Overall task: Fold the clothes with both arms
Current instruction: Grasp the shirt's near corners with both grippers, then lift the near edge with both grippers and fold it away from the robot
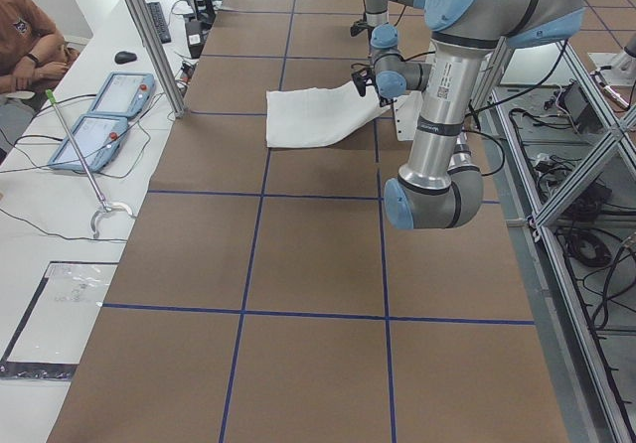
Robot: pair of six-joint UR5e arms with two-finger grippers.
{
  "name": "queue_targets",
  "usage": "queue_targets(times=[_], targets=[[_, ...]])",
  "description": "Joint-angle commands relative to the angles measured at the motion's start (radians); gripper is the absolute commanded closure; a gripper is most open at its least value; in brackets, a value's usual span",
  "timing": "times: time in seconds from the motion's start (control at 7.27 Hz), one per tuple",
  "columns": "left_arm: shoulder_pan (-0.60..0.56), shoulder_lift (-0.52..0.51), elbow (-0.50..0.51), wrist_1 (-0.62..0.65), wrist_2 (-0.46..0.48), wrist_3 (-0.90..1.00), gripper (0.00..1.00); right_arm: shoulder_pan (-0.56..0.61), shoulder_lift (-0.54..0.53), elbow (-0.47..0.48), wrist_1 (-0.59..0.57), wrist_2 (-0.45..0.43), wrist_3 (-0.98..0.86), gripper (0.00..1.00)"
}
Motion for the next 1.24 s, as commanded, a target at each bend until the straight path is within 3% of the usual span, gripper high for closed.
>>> queue_targets(times=[0.0, 0.14, 0.55, 0.83, 1.1], targets=[[-0.008, -0.001, -0.039, 0.05, -0.003, 0.005, 1.0, 0.044, 0.077, -0.042, -0.004, -0.031, -0.008, 1.0], [-0.022, -0.013, -0.034, 0.074, -0.01, 0.012, 1.0, 0.097, 0.08, -0.047, -0.001, -0.033, -0.053, 1.0], [-0.224, -0.044, -0.001, 0.078, -0.076, 0.087, 1.0, 0.246, 0.149, -0.082, 0.004, -0.033, -0.11, 1.0], [-0.295, -0.102, 0.117, 0.064, -0.08, 0.094, 1.0, 0.309, 0.22, -0.212, 0.018, -0.033, -0.151, 1.0], [-0.326, -0.155, 0.247, 0.029, -0.073, 0.101, 1.0, 0.361, 0.231, -0.319, 0.103, -0.028, -0.176, 1.0]])
